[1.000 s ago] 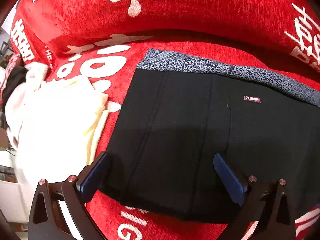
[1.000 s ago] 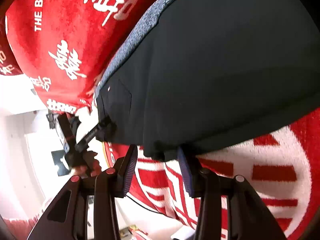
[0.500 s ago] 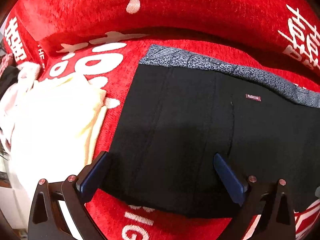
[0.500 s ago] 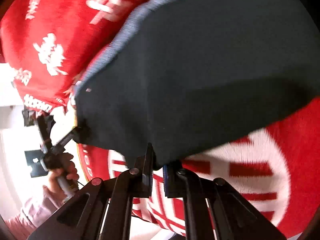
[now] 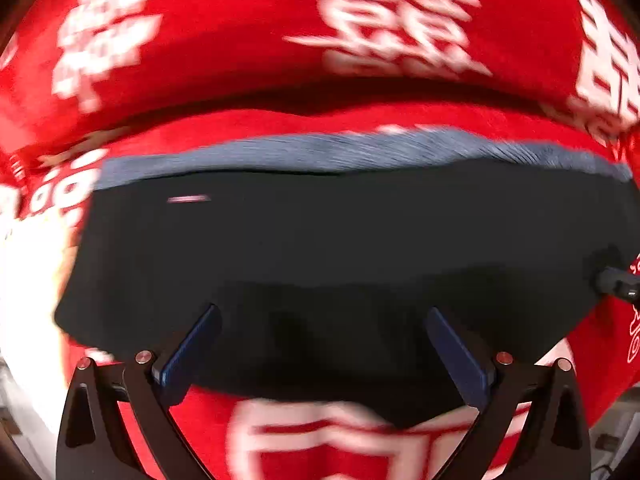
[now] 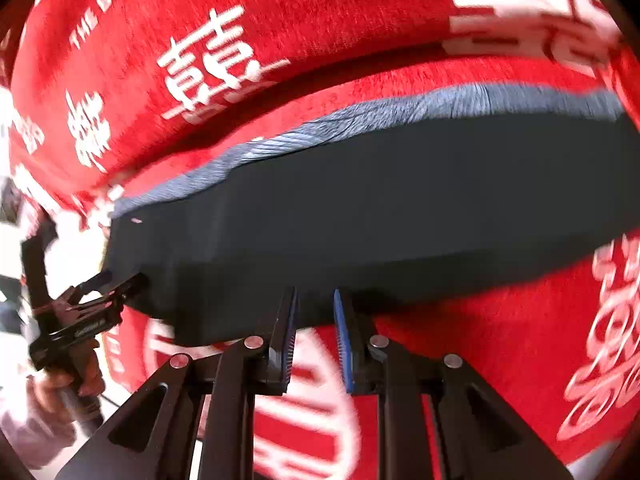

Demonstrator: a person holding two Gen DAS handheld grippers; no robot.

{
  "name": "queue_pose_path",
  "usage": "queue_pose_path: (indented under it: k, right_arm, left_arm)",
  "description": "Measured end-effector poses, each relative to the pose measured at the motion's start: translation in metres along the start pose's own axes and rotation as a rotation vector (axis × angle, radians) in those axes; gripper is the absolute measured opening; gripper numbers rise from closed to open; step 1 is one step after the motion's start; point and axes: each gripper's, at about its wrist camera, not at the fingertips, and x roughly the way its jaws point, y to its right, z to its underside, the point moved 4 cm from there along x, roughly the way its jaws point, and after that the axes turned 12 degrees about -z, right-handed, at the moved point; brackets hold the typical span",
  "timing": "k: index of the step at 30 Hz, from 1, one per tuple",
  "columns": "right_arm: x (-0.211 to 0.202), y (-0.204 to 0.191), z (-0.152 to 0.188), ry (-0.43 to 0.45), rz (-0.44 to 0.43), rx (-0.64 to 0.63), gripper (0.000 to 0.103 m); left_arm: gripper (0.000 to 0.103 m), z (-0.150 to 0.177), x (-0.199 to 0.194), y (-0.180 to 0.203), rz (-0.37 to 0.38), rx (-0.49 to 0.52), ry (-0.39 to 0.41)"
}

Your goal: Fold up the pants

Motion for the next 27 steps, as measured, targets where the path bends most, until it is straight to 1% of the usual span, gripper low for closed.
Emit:
queue_pose_path:
  k: [1, 2, 3, 4, 5, 6, 7, 8, 9, 11, 13, 15, 17, 18, 19, 22, 24, 26, 27]
  right_arm:
    - [0.007, 0.002, -0.002, -0.017, 0.02, -0.021, 0.02]
    - [0.011, 0.012, -0.003, -0.032, 0.044, -0.042, 0.014]
    - [0.012, 0.018, -0.006, -0.022, 0.042, -0.055, 0.012]
    - [0.005, 0.03, -0.008, -0.001, 0.041, -0.057, 0.007]
    - [-0.002, 0.044, -0.013, 0.021, 0.07, -0.032, 0.007]
    - [-0.008, 0.055, -0.017, 0.039, 0.089, 0.007, 0.007]
    - [-0.018, 0.069, -0.025, 0.067, 0.08, 0.084, 0.008]
    - [-0.024, 0.075, -0.031, 0.087, 0.063, 0.126, 0.013]
    - [-0.028, 0.08, -0.037, 0.108, 0.042, 0.152, 0.013]
    - [-0.03, 0.079, -0.056, 0.132, 0.018, 0.142, 0.018]
    - [-0.024, 0.074, -0.074, 0.127, -0.003, 0.103, 0.018]
    - [-0.015, 0.069, -0.085, 0.119, -0.023, 0.064, 0.018]
    - [0.004, 0.062, -0.098, 0.085, -0.033, 0.019, 0.018]
    - [0.011, 0.064, -0.1, 0.075, -0.031, 0.014, 0.018]
    - [0.019, 0.068, -0.107, 0.075, -0.032, 0.012, 0.018]
    - [0.018, 0.087, -0.12, 0.121, -0.037, 0.027, 0.018]
    - [0.016, 0.103, -0.128, 0.138, 0.006, 0.051, 0.018]
    - [0.012, 0.125, -0.136, 0.16, -0.009, 0.101, 0.017]
    - [0.009, 0.136, -0.139, 0.161, 0.038, 0.122, 0.017]
  left_arm:
    - [0.103, 0.0, 0.006, 0.012, -0.027, 0.023, 0.002]
    - [0.103, 0.001, 0.014, 0.021, -0.074, 0.052, 0.003]
    - [0.103, 0.004, 0.022, 0.024, -0.097, 0.066, 0.013]
    - [0.103, 0.005, 0.022, 0.022, -0.083, 0.042, 0.033]
    - [0.103, 0.006, 0.023, 0.018, -0.074, 0.025, 0.024]
    - [0.103, 0.005, 0.024, 0.013, -0.084, 0.024, -0.001]
    - [0.103, 0.001, 0.023, 0.009, -0.107, 0.029, -0.016]
    - [0.103, -0.002, 0.022, 0.007, -0.135, 0.034, -0.03]
    - [0.103, -0.009, 0.018, 0.007, -0.139, 0.03, -0.03]
    - [0.103, -0.027, 0.01, 0.011, -0.116, -0.004, 0.0]
    - [0.103, -0.051, 0.006, 0.025, -0.097, -0.023, 0.03]
    - [0.103, -0.075, 0.011, 0.043, -0.109, -0.027, 0.053]
    - [0.103, -0.089, 0.023, 0.057, -0.13, -0.032, 0.053]
    - [0.103, -0.095, 0.033, 0.063, -0.154, -0.04, 0.041]
    - [0.103, -0.095, 0.041, 0.063, -0.165, -0.056, 0.029]
    - [0.103, -0.1, 0.054, 0.057, -0.143, -0.161, 0.011]
    - [0.103, -0.102, 0.065, 0.046, -0.156, -0.207, -0.017]
    - [0.103, -0.104, 0.071, 0.04, -0.149, -0.234, -0.028]
    - [0.103, -0.105, 0.074, 0.037, -0.149, -0.238, -0.03]
